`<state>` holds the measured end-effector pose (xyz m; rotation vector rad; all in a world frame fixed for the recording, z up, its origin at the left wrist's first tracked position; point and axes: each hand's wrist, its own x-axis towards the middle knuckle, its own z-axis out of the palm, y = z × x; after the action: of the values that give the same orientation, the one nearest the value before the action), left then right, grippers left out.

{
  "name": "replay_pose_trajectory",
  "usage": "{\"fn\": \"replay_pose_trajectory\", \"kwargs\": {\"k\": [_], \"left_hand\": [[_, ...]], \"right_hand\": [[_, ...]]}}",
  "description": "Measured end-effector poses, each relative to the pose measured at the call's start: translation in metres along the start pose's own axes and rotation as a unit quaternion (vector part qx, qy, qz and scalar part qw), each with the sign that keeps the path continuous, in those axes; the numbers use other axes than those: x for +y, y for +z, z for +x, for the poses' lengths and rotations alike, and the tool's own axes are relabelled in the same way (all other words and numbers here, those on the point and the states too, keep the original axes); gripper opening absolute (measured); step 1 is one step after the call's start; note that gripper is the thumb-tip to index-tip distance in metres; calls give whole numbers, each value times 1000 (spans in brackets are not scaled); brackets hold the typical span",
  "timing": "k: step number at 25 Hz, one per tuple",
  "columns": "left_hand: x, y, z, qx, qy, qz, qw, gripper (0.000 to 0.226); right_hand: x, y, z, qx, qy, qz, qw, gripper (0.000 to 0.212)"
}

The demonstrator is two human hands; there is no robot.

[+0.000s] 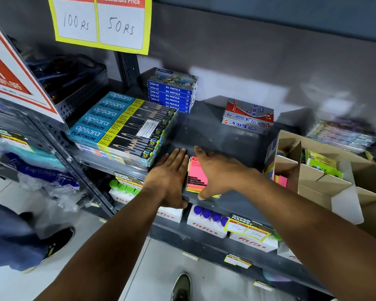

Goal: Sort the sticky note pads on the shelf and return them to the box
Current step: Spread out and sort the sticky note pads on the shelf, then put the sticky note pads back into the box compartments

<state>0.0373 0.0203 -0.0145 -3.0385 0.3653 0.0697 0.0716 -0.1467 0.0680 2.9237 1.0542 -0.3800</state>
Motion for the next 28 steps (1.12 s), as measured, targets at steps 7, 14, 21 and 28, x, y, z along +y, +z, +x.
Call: {"fn": "replay_pose_trajectory", "kwargs": {"k": [7,14,21,28], "left_hand": [[-1,-3,-2,9,14,-12,1000,135],[2,-10,-14,21,25,-5,999,116],[3,-14,-10,-24,16,4,1000,130],[1,-13,-9,-7,14,-3,1000,133]], "right_hand": [[-3,7,4,23,24,-5,999,110],[-15,-6,-5,33,9,-17,999,85],[10,-43,-71,129,55,62,988,107],[102,-66,-166,99,211,14,972,68]]}}
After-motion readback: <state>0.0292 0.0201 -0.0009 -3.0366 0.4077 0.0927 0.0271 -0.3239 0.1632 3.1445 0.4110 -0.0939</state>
